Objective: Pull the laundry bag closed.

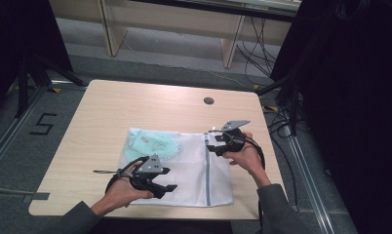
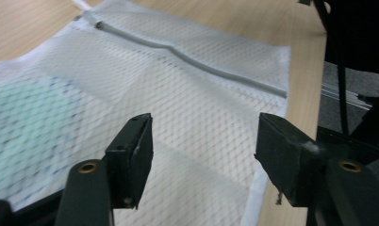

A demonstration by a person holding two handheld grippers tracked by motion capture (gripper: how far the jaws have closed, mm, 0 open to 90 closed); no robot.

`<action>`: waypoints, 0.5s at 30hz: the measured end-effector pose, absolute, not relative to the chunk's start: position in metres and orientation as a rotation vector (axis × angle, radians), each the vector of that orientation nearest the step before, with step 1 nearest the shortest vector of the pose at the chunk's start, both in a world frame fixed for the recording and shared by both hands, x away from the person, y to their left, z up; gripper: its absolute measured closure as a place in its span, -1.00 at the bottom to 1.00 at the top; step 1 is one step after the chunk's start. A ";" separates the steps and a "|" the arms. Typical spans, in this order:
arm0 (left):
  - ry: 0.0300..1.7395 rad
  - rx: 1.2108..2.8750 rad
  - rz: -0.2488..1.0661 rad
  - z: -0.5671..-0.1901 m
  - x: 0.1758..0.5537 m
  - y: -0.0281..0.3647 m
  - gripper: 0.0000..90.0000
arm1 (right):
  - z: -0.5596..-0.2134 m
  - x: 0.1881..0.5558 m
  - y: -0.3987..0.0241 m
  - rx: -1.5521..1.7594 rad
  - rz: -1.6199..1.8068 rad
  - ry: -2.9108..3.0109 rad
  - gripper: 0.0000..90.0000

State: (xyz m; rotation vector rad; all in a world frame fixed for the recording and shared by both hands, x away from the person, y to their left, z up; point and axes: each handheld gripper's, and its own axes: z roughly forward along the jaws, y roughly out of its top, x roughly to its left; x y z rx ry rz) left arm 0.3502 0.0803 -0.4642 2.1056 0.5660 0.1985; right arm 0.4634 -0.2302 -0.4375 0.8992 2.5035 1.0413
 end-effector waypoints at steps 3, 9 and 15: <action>0.590 2.104 0.217 -0.464 0.350 0.090 -0.27 | -0.436 0.452 -0.236 0.922 1.072 2.494 -0.05; 0.622 2.085 0.270 -0.461 0.347 0.107 -0.33 | -0.441 0.429 -0.249 0.913 1.085 2.482 -0.08; 0.654 2.082 0.274 -0.459 0.345 0.121 -0.35 | -0.444 0.407 -0.257 0.923 1.069 2.503 -0.13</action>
